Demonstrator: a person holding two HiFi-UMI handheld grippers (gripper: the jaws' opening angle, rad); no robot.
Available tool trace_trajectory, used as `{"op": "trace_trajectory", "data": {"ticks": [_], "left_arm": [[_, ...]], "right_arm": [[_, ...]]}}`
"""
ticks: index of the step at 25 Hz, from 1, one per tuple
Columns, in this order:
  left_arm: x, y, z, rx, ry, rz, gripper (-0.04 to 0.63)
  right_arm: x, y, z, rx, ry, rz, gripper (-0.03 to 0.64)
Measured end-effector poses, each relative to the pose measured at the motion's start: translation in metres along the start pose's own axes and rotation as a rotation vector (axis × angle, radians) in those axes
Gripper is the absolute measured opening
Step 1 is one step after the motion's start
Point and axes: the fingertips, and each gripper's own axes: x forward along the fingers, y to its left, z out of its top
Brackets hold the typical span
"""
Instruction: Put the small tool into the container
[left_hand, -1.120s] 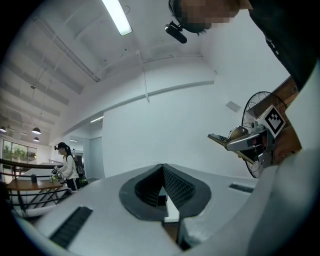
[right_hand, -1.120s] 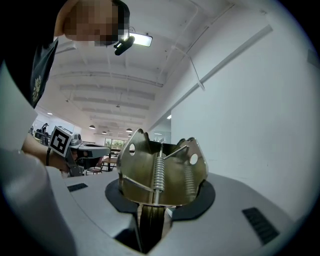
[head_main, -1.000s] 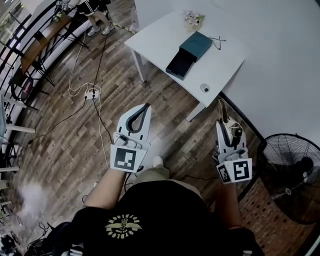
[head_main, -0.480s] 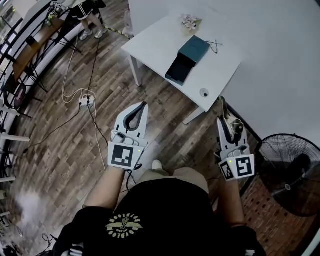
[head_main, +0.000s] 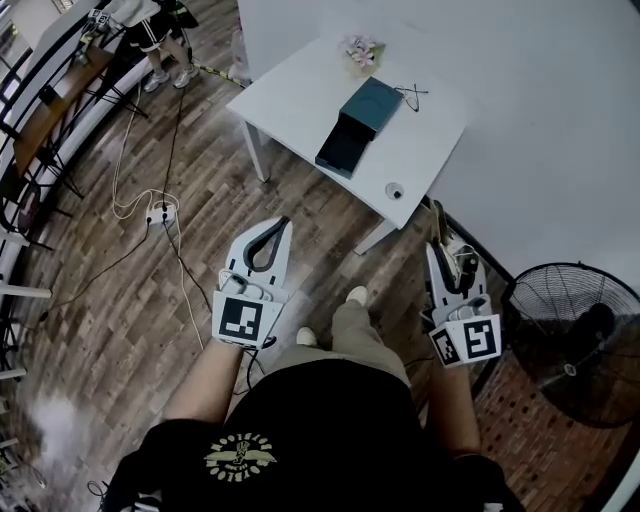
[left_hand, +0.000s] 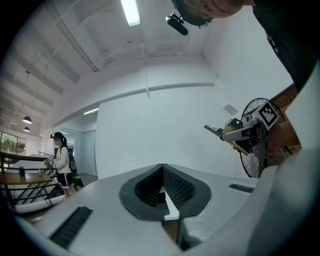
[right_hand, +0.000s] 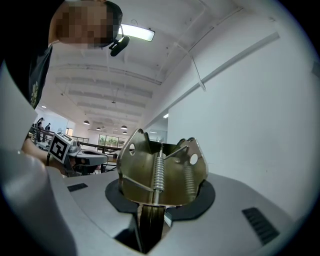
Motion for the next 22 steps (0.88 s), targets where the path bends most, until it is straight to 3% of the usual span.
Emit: {"op": "trace_trajectory", "data": {"ticks": [22], "left_arm": [[0.031, 0.015, -0.012, -0.036, 0.034, 0.05, 0.006]], "right_arm": [[0.033, -0.026, -0.02, 0.036, 0.031, 0.042, 0.12]]}}
